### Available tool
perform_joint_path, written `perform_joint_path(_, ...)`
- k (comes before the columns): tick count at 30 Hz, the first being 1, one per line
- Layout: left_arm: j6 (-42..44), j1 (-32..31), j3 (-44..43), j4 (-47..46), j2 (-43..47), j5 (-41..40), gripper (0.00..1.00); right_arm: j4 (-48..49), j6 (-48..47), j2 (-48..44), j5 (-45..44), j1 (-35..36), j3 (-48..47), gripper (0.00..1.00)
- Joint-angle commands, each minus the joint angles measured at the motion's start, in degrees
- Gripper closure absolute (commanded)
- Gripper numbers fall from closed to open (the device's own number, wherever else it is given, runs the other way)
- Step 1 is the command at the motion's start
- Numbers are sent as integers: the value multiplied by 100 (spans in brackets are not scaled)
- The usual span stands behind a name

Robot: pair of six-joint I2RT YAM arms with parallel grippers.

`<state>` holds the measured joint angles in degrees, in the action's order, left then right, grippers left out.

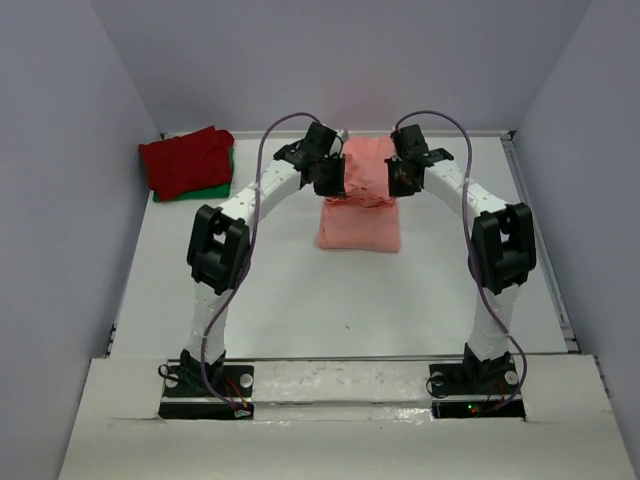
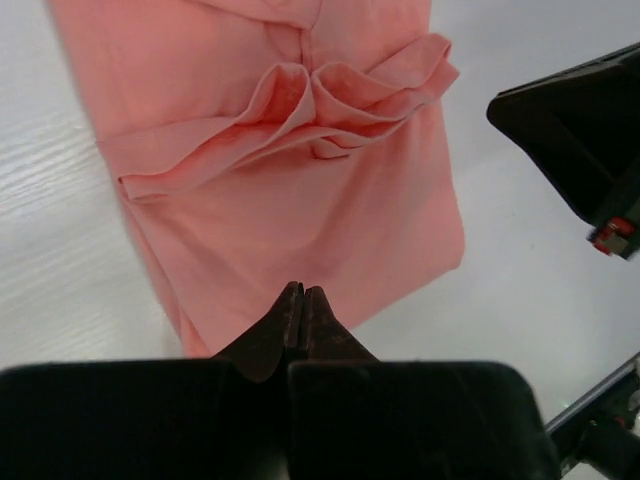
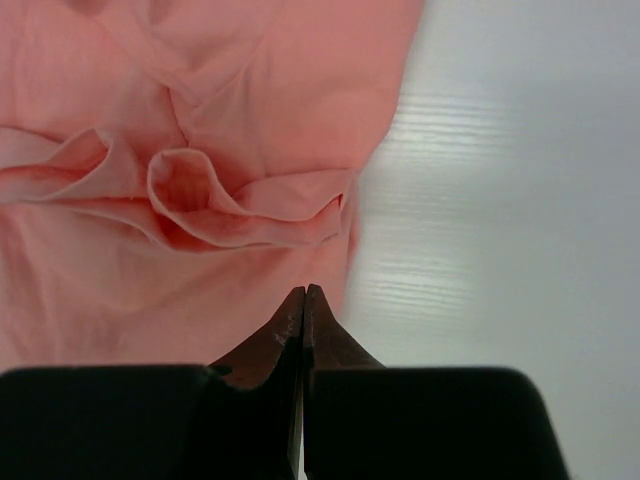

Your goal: Fold and stack the t-shirts

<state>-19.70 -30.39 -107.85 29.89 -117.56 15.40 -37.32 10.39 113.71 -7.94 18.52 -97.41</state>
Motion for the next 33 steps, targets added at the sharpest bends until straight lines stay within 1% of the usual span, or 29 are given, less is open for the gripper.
perform_joint_path(1,-16,-125,-498,263,-601,-81,100,111,147,-68,337,116,125,100)
perform_joint_path(3,-42,-134,-692,385,-933,-194,100,155,182,-60,469,116,160,100)
perform_joint_path(4,-51,-125,-937,456,-1066,-247,100,155,191,-33,487,116,152,100)
perform_joint_path(8,-51,-125,-1299,588,-1515,-257,100,155,182,89,495,239,125,100)
perform_joint_path(15,-148,-72,-1835,694,-1858,-204,100,155,200,300,557,301,152,100)
perform_joint_path(24,-200,-2,-2161,623,-2157,-28,100,287,174,634,549,354,196,100)
perform_joint_path(33,-262,25,-2389,518,-2333,174,100,269,51,1240,241,354,-454,100)
